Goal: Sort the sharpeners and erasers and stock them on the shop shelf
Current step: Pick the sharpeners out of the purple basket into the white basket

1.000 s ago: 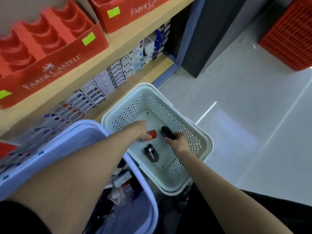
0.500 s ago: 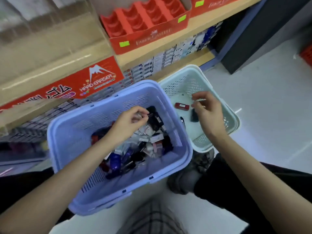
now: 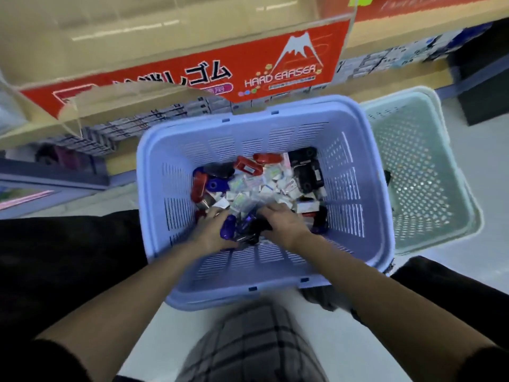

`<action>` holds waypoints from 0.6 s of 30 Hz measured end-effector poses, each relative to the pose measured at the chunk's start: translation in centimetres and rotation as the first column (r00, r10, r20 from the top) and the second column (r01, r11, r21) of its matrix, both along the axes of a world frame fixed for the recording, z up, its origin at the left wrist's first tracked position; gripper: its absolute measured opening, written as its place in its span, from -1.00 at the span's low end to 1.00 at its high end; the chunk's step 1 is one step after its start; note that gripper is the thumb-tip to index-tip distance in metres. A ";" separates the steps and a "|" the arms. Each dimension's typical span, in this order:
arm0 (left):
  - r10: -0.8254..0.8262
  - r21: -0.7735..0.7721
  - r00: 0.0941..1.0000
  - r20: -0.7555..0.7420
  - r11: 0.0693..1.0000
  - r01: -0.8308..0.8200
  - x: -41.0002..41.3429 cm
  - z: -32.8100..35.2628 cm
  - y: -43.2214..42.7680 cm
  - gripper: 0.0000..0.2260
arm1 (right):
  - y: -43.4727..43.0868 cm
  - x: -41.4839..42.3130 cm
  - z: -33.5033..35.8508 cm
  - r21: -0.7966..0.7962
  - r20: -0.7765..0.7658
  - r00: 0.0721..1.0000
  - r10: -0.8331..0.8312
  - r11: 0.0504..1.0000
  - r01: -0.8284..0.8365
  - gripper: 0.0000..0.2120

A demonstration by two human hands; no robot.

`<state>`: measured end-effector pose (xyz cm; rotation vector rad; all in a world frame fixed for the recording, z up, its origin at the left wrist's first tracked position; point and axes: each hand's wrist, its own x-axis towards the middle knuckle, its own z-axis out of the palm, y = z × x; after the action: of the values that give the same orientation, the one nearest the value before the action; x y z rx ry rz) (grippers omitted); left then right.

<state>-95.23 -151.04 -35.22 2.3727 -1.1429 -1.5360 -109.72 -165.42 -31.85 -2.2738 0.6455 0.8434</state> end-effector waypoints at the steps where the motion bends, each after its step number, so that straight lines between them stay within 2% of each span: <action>1: -0.039 -0.010 0.999 0.004 0.999 0.039 -0.4 -0.2 -0.1 -0.17 | 0.0 0.2 -0.3 -0.027 -0.025 1.000 -0.009 1.000 0.009 -0.48; 4: -0.075 0.001 0.997 -0.012 0.997 0.075 -1.7 -0.4 0.0 -0.15 | 0.0 0.2 -1.1 -0.069 -0.082 0.997 -0.004 0.998 -0.001 -0.49; 9: -0.018 -0.075 0.999 -0.027 0.997 0.016 -1.9 -1.3 0.8 -0.23 | 0.2 0.7 -1.4 -0.132 -0.141 0.987 0.076 0.987 -0.095 -0.50; 13: 0.107 -0.120 0.992 -0.067 0.986 -0.114 -2.4 -1.8 0.9 -0.38 | 0.5 1.2 -1.8 -0.158 -0.208 0.974 0.087 0.980 -0.121 -0.46; 16: 0.159 -0.076 0.986 -0.049 0.984 -0.162 -3.3 -2.1 0.6 -0.37 | 0.9 1.3 -2.4 -0.158 -0.276 0.953 0.129 0.971 -0.177 -0.41; 18: 0.136 -0.058 0.991 -0.012 0.989 -0.137 -3.6 -2.3 0.6 -0.33 | 1.2 1.7 -2.3 -0.178 -0.311 0.934 0.175 0.955 -0.238 -0.44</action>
<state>-98.82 -150.48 -37.52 2.3507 -0.9870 -1.4460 -108.03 -164.26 -34.19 -2.4647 0.6577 1.2865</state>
